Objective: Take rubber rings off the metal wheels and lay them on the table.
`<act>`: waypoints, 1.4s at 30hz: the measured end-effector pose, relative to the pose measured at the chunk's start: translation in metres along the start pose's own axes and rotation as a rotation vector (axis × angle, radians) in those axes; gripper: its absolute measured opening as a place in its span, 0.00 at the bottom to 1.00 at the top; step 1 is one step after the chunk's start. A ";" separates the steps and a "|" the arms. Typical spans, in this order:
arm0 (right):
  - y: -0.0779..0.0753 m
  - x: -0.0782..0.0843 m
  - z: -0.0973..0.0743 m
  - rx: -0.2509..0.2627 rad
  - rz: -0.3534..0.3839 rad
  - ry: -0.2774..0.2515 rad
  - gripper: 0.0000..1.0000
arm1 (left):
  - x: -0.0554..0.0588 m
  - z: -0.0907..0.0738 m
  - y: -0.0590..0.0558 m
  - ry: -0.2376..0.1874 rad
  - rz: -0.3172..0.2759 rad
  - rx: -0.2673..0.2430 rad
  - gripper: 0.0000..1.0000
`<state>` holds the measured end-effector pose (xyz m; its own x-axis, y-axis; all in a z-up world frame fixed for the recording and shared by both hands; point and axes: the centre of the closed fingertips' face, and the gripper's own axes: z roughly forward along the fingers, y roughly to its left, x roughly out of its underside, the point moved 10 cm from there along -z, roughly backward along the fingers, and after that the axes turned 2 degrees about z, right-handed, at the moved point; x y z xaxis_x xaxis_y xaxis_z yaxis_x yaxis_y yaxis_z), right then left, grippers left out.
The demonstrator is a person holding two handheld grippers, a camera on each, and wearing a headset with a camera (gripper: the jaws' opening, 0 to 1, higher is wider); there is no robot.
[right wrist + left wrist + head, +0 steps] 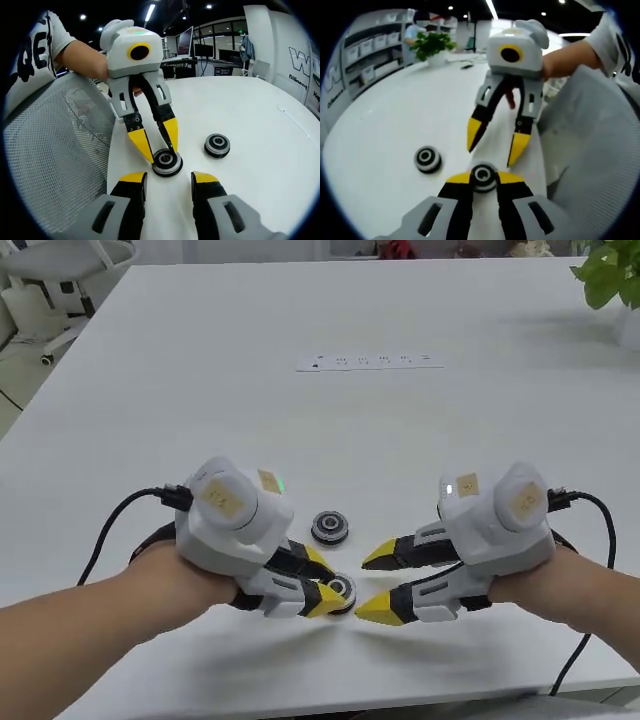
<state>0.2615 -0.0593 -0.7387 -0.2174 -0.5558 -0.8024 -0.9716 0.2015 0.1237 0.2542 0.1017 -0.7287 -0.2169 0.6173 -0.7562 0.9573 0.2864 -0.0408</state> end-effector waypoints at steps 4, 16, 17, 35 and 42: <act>0.000 0.000 0.000 -0.001 0.001 0.001 0.34 | 0.000 0.000 -0.002 0.005 0.026 -0.007 0.17; 0.002 0.003 0.004 -0.011 0.008 0.005 0.33 | 0.001 -0.001 -0.002 -0.011 0.049 -0.034 0.14; 0.002 0.003 0.005 -0.016 0.010 0.008 0.33 | 0.002 -0.001 -0.002 -0.012 0.048 -0.035 0.14; 0.003 -0.001 0.016 -0.021 0.040 -0.017 0.29 | 0.001 0.000 -0.003 -0.005 0.064 -0.053 0.14; 0.001 -0.001 0.020 0.002 0.046 -0.025 0.29 | 0.001 0.000 -0.004 -0.005 0.065 -0.055 0.14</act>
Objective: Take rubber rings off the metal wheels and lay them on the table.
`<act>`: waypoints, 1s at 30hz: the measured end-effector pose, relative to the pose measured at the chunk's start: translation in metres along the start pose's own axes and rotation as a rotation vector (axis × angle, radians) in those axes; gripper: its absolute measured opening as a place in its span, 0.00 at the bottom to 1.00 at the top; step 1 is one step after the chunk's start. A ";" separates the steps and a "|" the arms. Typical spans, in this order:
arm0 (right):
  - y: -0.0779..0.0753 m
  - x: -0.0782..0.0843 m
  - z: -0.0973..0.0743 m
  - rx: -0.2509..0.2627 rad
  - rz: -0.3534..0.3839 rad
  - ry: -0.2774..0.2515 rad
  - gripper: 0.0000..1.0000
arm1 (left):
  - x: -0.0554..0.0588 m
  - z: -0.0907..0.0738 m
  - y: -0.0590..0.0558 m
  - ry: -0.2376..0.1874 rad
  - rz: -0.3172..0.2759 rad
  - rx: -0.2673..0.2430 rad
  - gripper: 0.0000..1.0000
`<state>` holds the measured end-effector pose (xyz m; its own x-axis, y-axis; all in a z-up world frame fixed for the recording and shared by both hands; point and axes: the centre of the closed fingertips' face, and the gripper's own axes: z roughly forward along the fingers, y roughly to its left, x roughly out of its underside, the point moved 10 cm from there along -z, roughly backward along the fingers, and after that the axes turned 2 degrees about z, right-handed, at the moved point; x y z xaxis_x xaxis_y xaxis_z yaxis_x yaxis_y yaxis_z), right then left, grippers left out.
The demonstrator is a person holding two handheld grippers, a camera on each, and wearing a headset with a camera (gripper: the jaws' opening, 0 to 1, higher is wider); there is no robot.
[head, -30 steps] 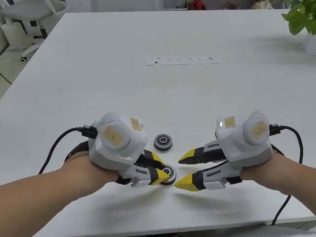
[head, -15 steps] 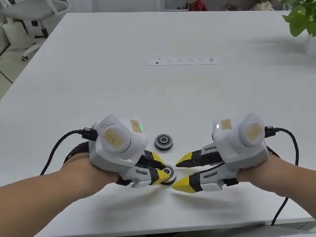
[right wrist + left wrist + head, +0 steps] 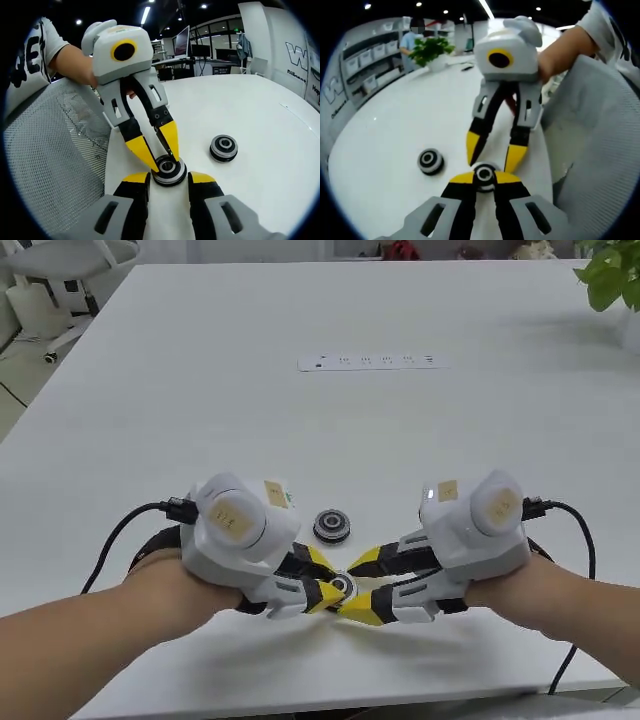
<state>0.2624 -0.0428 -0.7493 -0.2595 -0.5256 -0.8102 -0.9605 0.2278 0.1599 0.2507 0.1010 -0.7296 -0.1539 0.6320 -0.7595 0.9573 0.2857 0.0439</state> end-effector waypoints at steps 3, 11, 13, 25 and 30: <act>0.000 0.001 0.001 -0.002 0.010 -0.003 0.28 | 0.000 0.000 0.000 0.000 0.000 -0.002 0.13; 0.001 0.004 -0.002 -0.007 0.025 0.000 0.25 | 0.000 0.000 -0.001 -0.002 0.001 -0.004 0.13; 0.001 0.005 -0.003 -0.007 0.030 0.001 0.24 | 0.000 0.000 -0.001 -0.002 -0.001 -0.005 0.13; 0.001 0.008 -0.008 -0.001 0.036 0.007 0.17 | 0.001 0.000 -0.001 -0.006 -0.006 -0.009 0.13; 0.001 0.008 -0.008 0.000 0.025 0.011 0.14 | 0.001 0.000 -0.001 -0.005 -0.006 -0.012 0.13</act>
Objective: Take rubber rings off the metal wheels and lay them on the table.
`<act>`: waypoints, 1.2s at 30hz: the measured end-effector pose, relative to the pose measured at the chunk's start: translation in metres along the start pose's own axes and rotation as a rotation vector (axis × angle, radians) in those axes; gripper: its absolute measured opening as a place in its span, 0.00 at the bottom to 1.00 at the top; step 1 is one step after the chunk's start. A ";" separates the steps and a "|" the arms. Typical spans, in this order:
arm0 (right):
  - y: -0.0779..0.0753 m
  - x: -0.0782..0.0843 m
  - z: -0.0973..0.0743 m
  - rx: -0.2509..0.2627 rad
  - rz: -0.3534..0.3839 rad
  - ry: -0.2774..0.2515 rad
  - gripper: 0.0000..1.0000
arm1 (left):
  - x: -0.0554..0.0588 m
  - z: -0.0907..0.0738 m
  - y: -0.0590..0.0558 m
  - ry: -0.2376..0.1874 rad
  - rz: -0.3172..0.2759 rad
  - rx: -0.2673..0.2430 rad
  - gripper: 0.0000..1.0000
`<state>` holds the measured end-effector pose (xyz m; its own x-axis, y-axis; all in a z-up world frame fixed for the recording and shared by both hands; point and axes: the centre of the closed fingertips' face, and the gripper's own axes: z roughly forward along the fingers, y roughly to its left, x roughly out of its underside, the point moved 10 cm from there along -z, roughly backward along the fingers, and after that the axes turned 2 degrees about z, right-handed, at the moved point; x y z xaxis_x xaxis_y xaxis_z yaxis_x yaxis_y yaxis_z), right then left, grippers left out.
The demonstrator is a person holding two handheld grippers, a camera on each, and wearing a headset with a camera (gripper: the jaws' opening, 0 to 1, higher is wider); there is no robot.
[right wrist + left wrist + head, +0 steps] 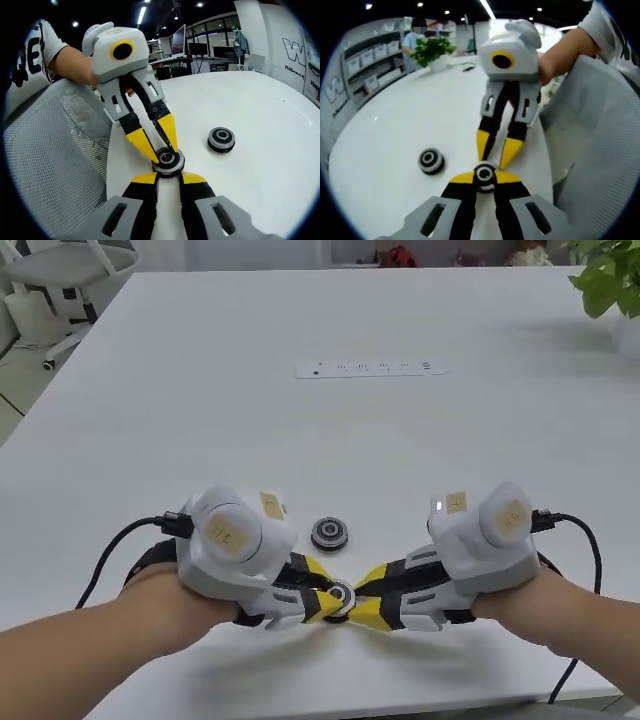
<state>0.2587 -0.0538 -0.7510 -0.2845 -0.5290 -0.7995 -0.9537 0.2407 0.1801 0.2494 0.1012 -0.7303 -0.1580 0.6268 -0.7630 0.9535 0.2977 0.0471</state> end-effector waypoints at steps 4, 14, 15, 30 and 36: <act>0.000 0.000 0.000 0.000 0.001 0.000 0.12 | 0.000 0.000 0.000 0.001 0.000 -0.002 0.13; -0.001 -0.002 0.001 0.005 -0.015 -0.013 0.22 | 0.000 0.000 0.000 0.000 0.001 -0.001 0.13; 0.000 -0.002 0.001 0.003 -0.015 -0.015 0.24 | 0.001 0.000 0.001 -0.001 0.000 -0.001 0.13; 0.003 -0.009 0.011 0.009 -0.057 -0.024 0.26 | 0.001 0.000 0.001 -0.005 0.000 0.000 0.13; 0.003 -0.009 0.009 0.014 -0.078 -0.014 0.25 | 0.000 0.001 0.000 -0.008 -0.001 -0.001 0.13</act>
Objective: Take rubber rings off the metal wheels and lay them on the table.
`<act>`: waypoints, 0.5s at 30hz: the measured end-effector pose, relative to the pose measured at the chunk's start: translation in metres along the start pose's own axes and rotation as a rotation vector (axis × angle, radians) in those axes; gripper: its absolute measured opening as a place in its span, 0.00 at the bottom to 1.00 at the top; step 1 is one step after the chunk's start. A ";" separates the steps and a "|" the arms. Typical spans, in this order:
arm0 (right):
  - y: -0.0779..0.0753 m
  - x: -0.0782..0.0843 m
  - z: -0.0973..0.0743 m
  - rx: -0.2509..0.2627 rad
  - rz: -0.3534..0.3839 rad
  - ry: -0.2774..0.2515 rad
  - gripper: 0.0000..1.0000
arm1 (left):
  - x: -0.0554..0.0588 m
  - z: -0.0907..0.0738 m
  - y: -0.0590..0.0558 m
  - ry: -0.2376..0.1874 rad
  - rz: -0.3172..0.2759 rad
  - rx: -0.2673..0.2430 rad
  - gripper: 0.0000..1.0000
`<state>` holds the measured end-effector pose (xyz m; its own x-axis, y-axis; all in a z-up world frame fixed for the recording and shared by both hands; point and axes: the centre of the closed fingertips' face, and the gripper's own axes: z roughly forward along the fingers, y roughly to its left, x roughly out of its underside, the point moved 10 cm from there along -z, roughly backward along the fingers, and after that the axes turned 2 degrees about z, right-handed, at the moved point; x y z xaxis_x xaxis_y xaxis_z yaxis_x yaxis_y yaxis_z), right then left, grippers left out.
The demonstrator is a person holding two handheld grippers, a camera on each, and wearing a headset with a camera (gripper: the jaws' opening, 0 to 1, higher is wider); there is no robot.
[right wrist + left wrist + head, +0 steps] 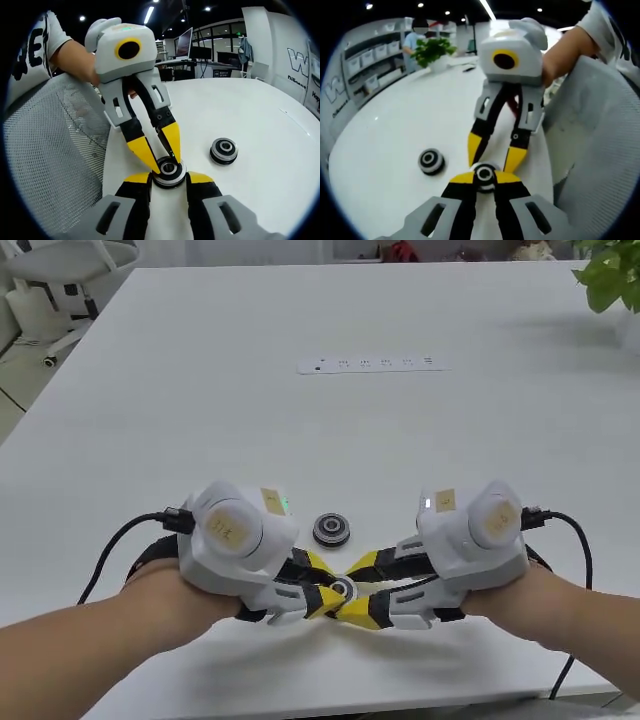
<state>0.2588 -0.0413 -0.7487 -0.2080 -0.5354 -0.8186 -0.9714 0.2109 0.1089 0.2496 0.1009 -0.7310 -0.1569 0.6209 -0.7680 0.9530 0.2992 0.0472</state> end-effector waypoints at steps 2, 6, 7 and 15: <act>0.000 0.001 -0.001 0.004 -0.013 0.008 0.25 | 0.000 0.000 0.000 0.000 -0.001 -0.002 0.13; 0.000 0.002 -0.003 0.009 -0.024 0.026 0.23 | 0.000 0.000 0.000 -0.001 -0.005 -0.003 0.13; 0.000 0.003 -0.004 0.010 -0.028 0.031 0.22 | 0.000 0.000 0.000 -0.001 -0.006 -0.004 0.13; -0.001 0.005 -0.006 0.017 -0.022 0.045 0.18 | 0.000 0.000 -0.001 -0.002 -0.007 -0.006 0.13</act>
<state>0.2576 -0.0490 -0.7494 -0.1920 -0.5763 -0.7944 -0.9738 0.2126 0.0811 0.2490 0.1006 -0.7311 -0.1630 0.6174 -0.7695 0.9503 0.3079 0.0457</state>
